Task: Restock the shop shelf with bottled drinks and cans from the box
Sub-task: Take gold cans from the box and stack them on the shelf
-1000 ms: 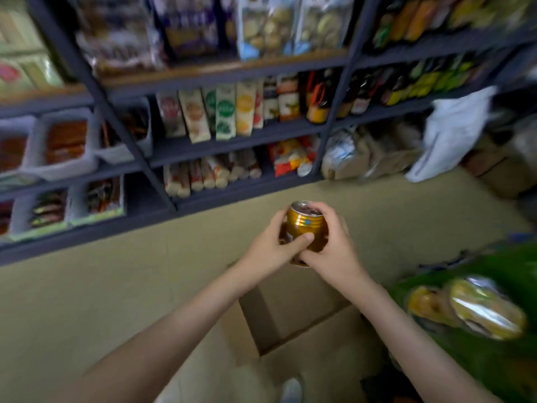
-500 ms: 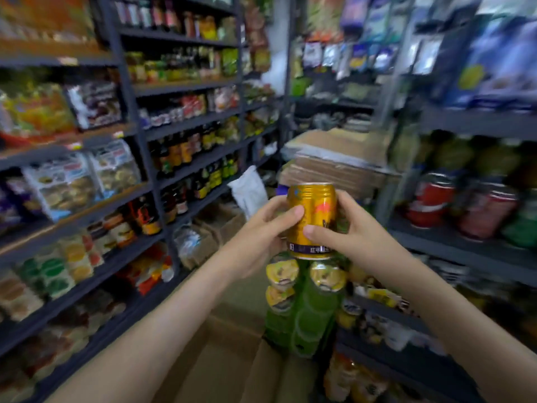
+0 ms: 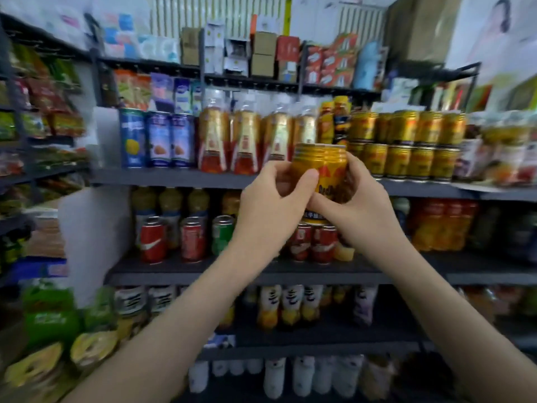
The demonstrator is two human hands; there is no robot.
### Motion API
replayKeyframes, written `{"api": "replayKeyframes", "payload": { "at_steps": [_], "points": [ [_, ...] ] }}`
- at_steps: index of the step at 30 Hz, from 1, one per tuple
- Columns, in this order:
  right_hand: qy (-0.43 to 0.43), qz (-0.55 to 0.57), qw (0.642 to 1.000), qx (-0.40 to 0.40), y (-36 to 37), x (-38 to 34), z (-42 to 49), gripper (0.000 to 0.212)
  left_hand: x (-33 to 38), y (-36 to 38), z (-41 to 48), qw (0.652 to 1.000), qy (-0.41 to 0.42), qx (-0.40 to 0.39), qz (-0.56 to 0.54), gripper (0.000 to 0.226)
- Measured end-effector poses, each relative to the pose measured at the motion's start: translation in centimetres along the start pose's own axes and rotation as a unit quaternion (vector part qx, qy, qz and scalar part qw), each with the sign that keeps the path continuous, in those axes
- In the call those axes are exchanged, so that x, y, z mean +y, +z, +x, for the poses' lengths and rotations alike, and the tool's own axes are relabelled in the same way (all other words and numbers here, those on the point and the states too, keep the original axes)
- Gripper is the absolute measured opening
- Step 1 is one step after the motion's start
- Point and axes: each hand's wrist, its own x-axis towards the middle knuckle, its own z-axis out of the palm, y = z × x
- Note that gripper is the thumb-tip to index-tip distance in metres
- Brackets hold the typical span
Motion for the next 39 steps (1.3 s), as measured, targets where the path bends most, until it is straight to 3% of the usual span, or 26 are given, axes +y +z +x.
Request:
{"api": "replayKeyframes", "payload": {
  "at_steps": [4, 10, 13, 18, 22, 26, 39],
  "points": [
    [-0.009, -0.039, 0.998, 0.048, -10.3, 3.3, 0.5, 0.058, 3.9, 10.4, 1.9, 0.998, 0.02, -0.06, 0.014, 0.055],
    [-0.016, -0.055, 0.996, 0.066, -18.3, 9.1, 2.4, 0.066, 5.3, 20.6, 5.6, 0.995, 0.02, -0.092, 0.011, 0.054],
    [-0.024, -0.053, 0.998, 0.035, -21.0, 12.2, 4.5, 0.068, 4.2, 23.8, 8.6, 0.996, 0.006, -0.089, 0.002, 0.056],
    [-0.02, -0.092, 0.995, -0.034, -24.4, 17.9, 9.8, 0.09, 2.1, 27.0, 15.2, 0.999, 0.008, -0.043, -0.025, 0.067],
    [-0.028, -0.156, 0.987, -0.003, -27.1, 22.0, 14.1, 0.085, 1.1, 28.0, 21.7, 0.999, -0.001, 0.021, -0.026, 0.036],
    [-0.037, -0.197, 0.98, 0.007, -29.1, 25.9, 17.1, 0.076, -0.7, 28.7, 26.5, 0.996, -0.03, 0.089, -0.012, 0.068],
    [-0.165, -0.302, 0.939, 0.004, -27.2, 31.6, 21.8, 0.081, -4.9, 32.0, 29.0, 0.986, -0.047, 0.144, 0.066, 0.082]
  ]
}}
